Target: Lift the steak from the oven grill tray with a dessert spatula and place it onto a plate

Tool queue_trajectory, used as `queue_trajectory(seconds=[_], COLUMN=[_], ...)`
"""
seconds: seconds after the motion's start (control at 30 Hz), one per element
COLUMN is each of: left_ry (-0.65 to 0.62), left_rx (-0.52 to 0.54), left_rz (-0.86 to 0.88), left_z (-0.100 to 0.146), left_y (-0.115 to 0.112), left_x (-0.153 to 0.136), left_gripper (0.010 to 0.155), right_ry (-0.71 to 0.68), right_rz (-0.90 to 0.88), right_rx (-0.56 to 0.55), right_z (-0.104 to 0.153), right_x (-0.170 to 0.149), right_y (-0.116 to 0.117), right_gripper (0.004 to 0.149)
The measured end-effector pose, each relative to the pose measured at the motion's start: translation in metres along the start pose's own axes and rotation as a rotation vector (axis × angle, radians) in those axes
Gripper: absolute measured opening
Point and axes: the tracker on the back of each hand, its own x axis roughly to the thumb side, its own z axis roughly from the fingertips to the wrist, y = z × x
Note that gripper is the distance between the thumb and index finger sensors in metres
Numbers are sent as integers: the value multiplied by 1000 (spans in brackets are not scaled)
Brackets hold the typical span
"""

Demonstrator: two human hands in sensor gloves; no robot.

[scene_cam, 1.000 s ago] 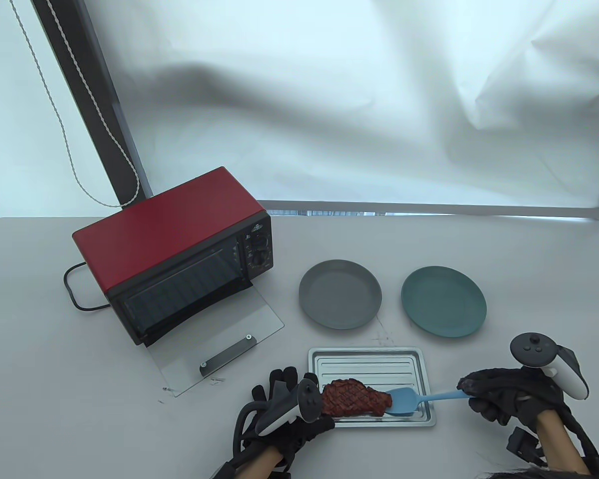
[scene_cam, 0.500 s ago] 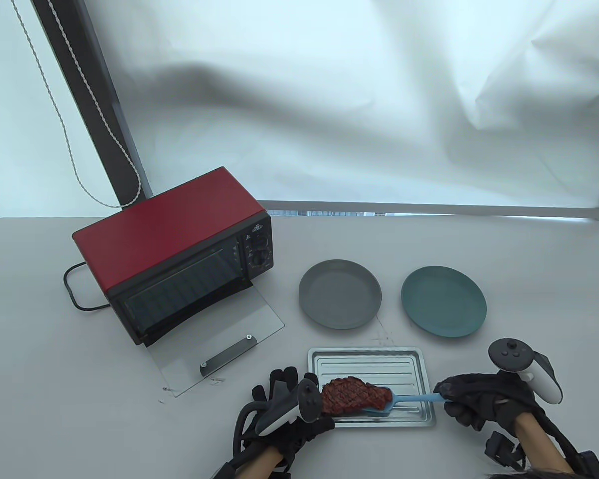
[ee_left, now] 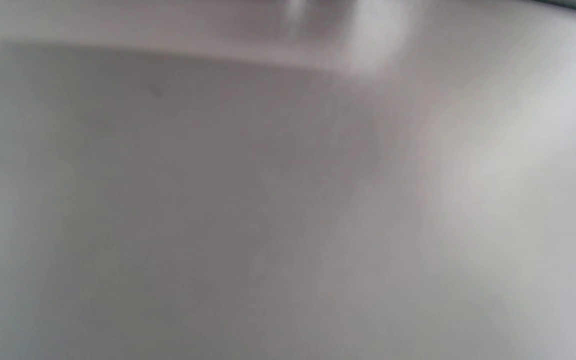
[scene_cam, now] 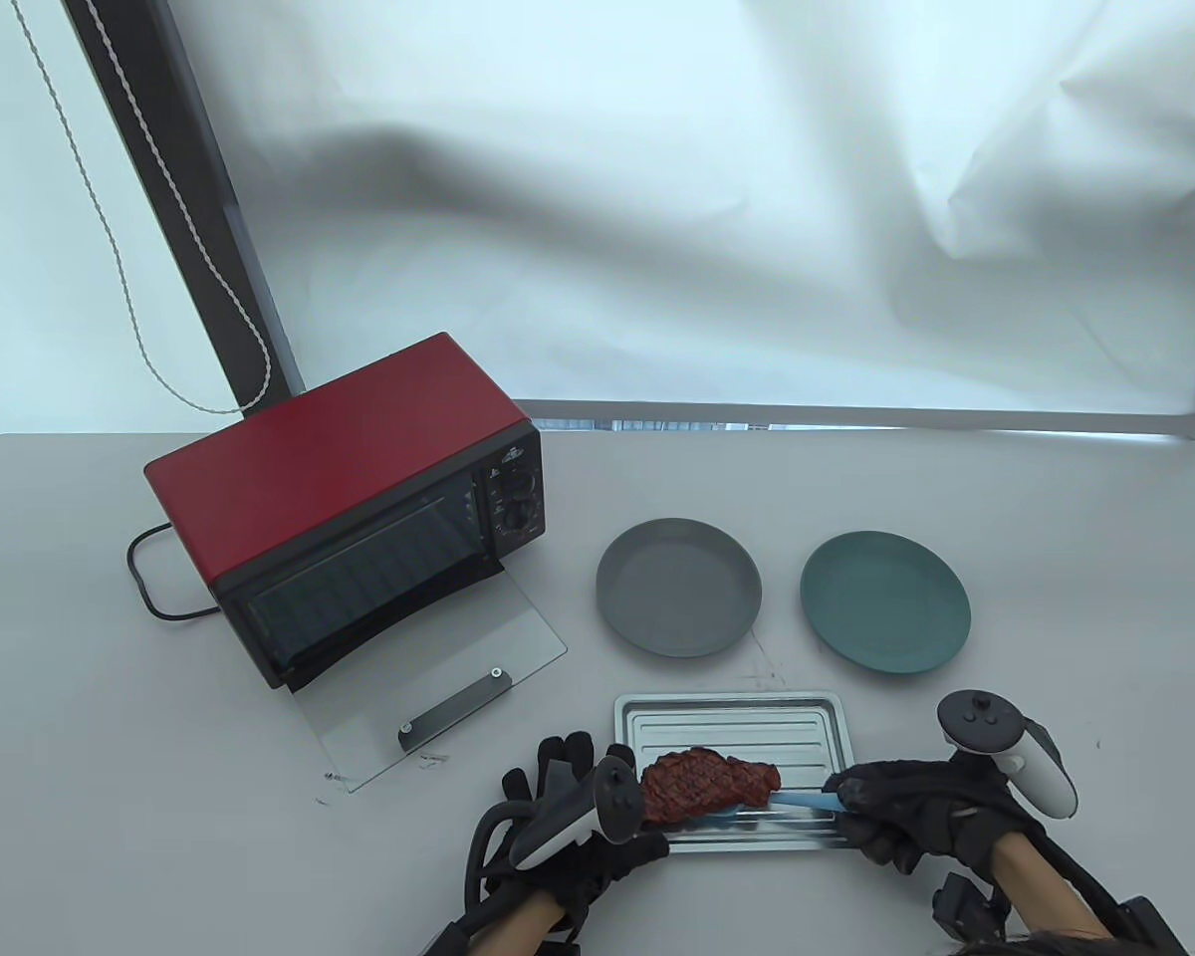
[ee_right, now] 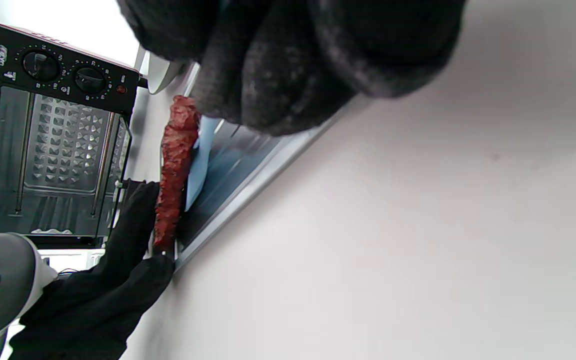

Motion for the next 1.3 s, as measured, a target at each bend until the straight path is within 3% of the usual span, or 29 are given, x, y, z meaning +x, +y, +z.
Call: queue_trajectory(seconds=[0.27, 1.03, 1.3], left_ry=[0, -8, -9], left_rx=[1, 2, 89], left_rz=[-1, -9, -47], left_z=[0, -1, 5], left_y=[0, 1, 13], left_x=[0, 1, 5], left_gripper=[86, 86, 96], right_ry=[-14, -26, -102], right_rz=[-88, -210, -211], right_rx=[75, 103, 76], right_z=[-4, -6, 3], right_x=[-6, -9, 2], right_y=[4, 6, -3], right_gripper=[69, 64, 56])
